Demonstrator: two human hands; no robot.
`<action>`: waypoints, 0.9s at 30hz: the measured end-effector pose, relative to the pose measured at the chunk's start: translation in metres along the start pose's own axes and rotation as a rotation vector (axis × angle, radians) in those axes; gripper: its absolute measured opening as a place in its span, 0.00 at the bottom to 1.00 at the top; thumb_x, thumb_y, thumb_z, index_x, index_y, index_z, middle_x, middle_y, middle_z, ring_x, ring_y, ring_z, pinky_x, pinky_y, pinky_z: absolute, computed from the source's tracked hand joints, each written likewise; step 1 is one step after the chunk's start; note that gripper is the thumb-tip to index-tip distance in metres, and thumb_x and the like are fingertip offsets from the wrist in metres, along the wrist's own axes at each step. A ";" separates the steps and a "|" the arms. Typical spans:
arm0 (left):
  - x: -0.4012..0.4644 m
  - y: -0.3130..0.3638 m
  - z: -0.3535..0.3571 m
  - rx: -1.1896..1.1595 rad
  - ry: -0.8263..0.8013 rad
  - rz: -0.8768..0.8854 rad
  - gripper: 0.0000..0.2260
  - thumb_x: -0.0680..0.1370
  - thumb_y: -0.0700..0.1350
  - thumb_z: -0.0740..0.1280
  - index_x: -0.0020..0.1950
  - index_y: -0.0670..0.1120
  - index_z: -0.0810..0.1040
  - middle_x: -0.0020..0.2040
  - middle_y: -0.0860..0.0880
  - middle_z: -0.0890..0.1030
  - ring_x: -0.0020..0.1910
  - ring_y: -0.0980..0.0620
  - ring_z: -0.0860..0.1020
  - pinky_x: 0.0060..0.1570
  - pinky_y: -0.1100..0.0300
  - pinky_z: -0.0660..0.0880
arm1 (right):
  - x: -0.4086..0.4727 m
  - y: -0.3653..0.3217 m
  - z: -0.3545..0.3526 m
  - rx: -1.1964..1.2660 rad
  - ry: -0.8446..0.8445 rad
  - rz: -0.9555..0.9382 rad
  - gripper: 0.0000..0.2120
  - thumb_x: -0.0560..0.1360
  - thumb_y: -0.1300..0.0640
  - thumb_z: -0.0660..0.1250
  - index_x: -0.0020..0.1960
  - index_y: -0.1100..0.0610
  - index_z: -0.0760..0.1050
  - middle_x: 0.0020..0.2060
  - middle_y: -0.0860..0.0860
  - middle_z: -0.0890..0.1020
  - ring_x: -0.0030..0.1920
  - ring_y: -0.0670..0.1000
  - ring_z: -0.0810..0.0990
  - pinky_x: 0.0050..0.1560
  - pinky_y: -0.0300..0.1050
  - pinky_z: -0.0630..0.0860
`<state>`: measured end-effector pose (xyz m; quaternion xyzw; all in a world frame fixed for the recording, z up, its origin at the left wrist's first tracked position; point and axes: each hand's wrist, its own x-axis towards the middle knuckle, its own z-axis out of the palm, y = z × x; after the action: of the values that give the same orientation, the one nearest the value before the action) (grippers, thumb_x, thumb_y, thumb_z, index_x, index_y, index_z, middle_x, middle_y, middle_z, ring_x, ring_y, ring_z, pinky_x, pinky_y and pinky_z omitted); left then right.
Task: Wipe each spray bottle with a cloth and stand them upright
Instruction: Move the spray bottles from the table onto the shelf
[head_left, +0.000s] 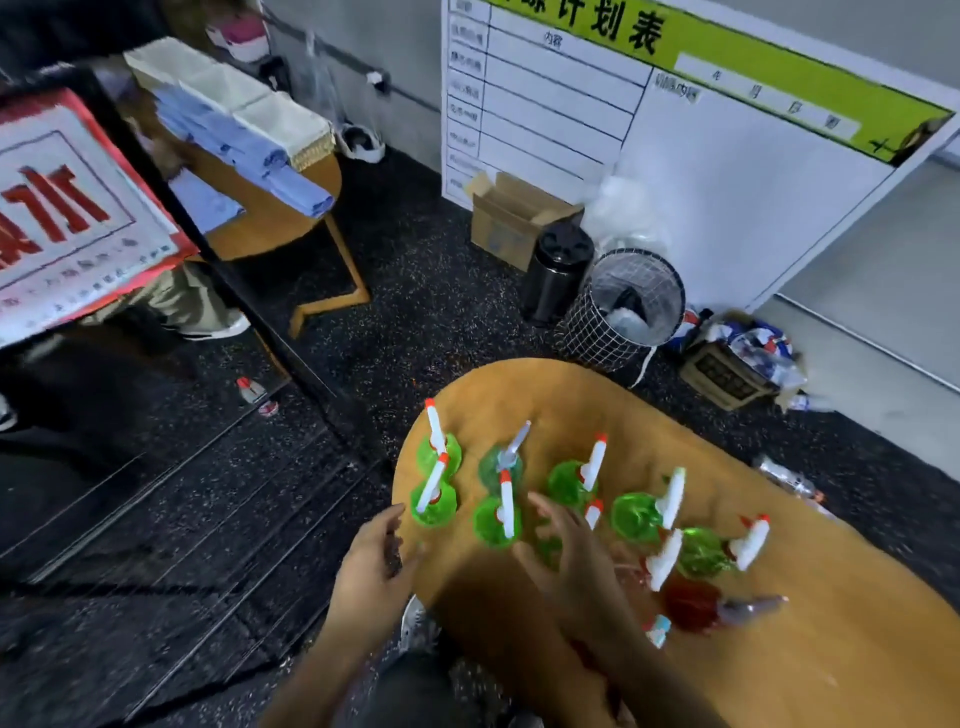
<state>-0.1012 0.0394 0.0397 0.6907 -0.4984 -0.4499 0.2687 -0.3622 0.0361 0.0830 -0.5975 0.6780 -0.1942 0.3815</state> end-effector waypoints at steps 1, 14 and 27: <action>0.017 -0.004 0.000 0.014 -0.044 -0.015 0.24 0.80 0.48 0.74 0.75 0.54 0.74 0.64 0.54 0.79 0.58 0.57 0.80 0.59 0.46 0.82 | 0.009 0.001 0.006 -0.005 0.005 0.041 0.30 0.78 0.50 0.74 0.77 0.45 0.69 0.67 0.42 0.75 0.59 0.36 0.77 0.59 0.33 0.73; 0.117 -0.009 0.018 0.138 -0.330 -0.073 0.21 0.83 0.55 0.68 0.74 0.51 0.75 0.62 0.53 0.81 0.57 0.52 0.83 0.58 0.45 0.82 | 0.078 0.015 0.061 -0.096 -0.048 0.467 0.27 0.82 0.43 0.65 0.78 0.50 0.68 0.72 0.49 0.73 0.70 0.51 0.74 0.63 0.43 0.70; 0.130 -0.022 0.026 0.028 -0.391 -0.136 0.07 0.83 0.52 0.70 0.50 0.51 0.84 0.43 0.58 0.84 0.44 0.61 0.83 0.43 0.69 0.74 | 0.096 0.025 0.083 -0.026 -0.025 0.578 0.13 0.82 0.50 0.67 0.63 0.55 0.79 0.56 0.50 0.77 0.56 0.52 0.78 0.53 0.46 0.72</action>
<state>-0.1017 -0.0717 -0.0360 0.6260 -0.4994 -0.5856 0.1259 -0.3166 -0.0350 -0.0150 -0.3867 0.8179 -0.0612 0.4217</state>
